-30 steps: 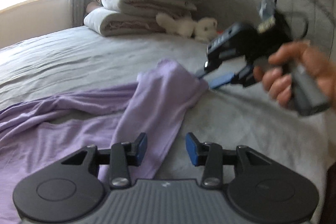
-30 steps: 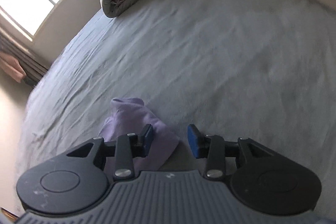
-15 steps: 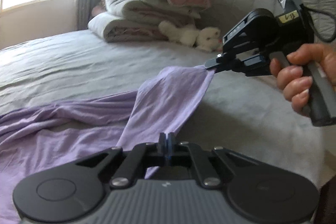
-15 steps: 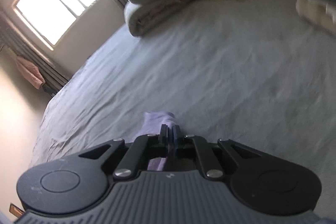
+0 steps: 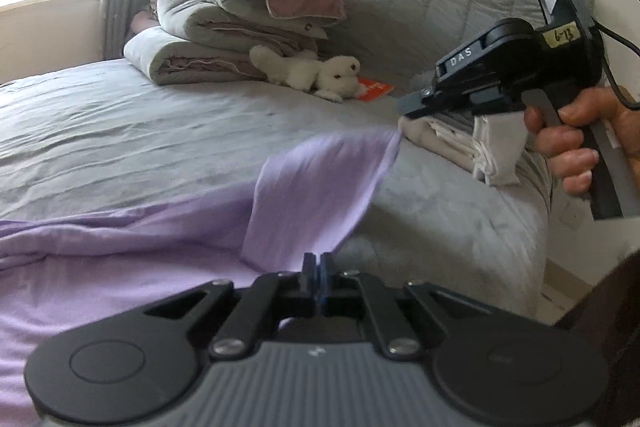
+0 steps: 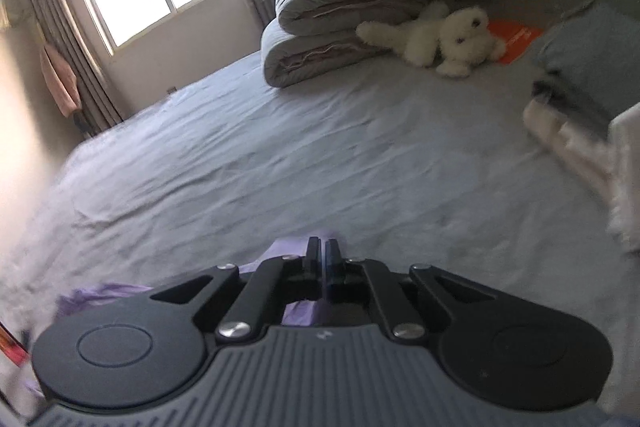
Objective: Fold clothes
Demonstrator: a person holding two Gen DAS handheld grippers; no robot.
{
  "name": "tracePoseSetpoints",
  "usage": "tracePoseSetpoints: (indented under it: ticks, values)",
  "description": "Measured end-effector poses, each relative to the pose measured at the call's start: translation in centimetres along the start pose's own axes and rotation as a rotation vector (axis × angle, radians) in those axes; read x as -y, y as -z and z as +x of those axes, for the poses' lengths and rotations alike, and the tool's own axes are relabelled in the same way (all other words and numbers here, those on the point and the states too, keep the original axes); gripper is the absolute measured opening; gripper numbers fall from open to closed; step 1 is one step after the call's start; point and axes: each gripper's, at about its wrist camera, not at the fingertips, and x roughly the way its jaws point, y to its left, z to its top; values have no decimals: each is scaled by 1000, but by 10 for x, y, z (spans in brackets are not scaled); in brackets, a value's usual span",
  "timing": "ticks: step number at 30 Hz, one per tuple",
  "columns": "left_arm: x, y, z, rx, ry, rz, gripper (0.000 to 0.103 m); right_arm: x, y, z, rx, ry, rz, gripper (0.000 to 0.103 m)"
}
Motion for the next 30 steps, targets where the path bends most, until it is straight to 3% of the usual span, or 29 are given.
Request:
tracePoseSetpoints:
  ticks: [5, 8, 10, 12, 14, 21, 25, 27, 30]
  values:
    - [0, 11, -4, -44, 2, 3, 2, 17, 4, 2, -27, 28, -27, 4]
    - [-1, 15, -2, -61, 8, -2, 4, 26, 9, 16, -93, 9, 17, 13]
    - [0, 14, -1, -60, 11, 1, 14, 29, 11, 27, -138, -11, 47, 15]
    - [0, 13, 1, -51, 9, -2, 33, 30, 14, 39, -166, -24, 78, 30]
    - [-1, 11, 3, -39, 1, -13, 36, 29, 15, 49, -178, -32, 92, 36]
    - [-17, 5, 20, -35, -48, -87, 36, 25, 21, 92, -230, 9, 130, 36]
    - [-43, -1, 30, -22, -80, -196, 36, 18, 21, 106, -229, 30, 121, 36]
    - [-57, -5, 35, -11, -91, -265, 36, 14, 22, 109, -220, 45, 103, 8]
    - [-76, -13, 46, 4, -101, -371, 36, 11, 19, 101, -184, 54, 92, 8]
